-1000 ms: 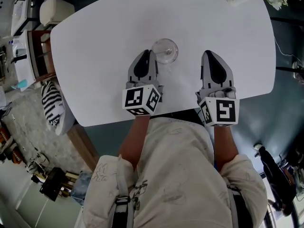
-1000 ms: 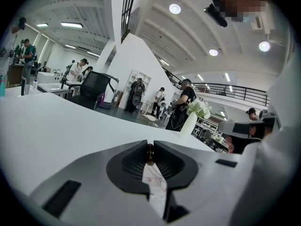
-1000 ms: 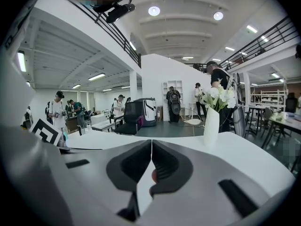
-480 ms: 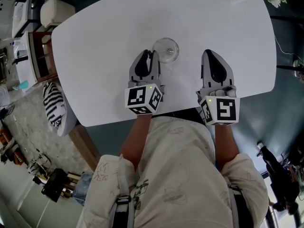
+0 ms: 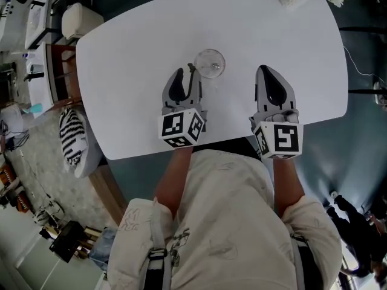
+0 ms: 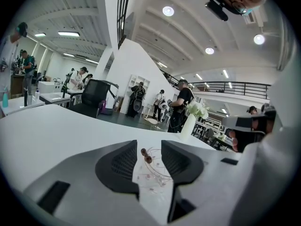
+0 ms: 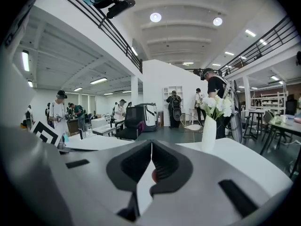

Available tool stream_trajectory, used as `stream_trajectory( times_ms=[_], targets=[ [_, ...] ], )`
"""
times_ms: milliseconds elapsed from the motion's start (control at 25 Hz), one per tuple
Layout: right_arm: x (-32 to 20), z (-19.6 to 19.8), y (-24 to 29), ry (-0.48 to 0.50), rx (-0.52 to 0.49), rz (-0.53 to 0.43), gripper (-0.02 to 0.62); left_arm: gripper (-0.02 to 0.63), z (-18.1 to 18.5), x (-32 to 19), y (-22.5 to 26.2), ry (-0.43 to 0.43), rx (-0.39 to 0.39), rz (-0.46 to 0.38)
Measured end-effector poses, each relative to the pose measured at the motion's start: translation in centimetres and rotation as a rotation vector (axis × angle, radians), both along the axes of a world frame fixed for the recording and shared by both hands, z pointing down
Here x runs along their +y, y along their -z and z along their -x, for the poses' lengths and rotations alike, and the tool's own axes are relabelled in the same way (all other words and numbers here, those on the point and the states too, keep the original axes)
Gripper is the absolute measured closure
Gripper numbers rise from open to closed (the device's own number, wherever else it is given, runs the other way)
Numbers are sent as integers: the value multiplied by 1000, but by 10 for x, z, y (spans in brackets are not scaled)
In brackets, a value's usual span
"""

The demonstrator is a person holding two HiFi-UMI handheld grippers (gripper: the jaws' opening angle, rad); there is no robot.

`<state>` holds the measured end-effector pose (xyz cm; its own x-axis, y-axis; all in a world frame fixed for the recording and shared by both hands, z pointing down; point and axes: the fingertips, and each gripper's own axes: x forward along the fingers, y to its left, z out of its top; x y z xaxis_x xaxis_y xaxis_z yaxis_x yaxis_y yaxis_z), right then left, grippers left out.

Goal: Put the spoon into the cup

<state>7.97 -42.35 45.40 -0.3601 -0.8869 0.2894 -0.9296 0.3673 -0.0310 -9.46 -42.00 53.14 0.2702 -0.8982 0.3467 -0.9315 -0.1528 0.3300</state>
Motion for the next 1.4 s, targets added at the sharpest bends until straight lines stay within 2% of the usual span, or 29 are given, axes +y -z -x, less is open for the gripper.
stream_trajectory(
  times_ms=[560,880,1120,1240,1400],
  targets=[
    [42,-26,62,15,-24,-134,606,463,9,57,83,68,-131,-163],
    [61,-36,84,12,-30,-209,606,465,20,91,132,92,-301,-275],
    [73,-42,114,1,-33,-270,606,465,12,112,186,81,-405,-393],
    [74,-42,122,-2,-30,-290,606,465,8,117,203,78,-419,-441],
    [75,-39,122,-3,-35,-291,606,465,7,120,204,77,-420,-442]
  ],
)
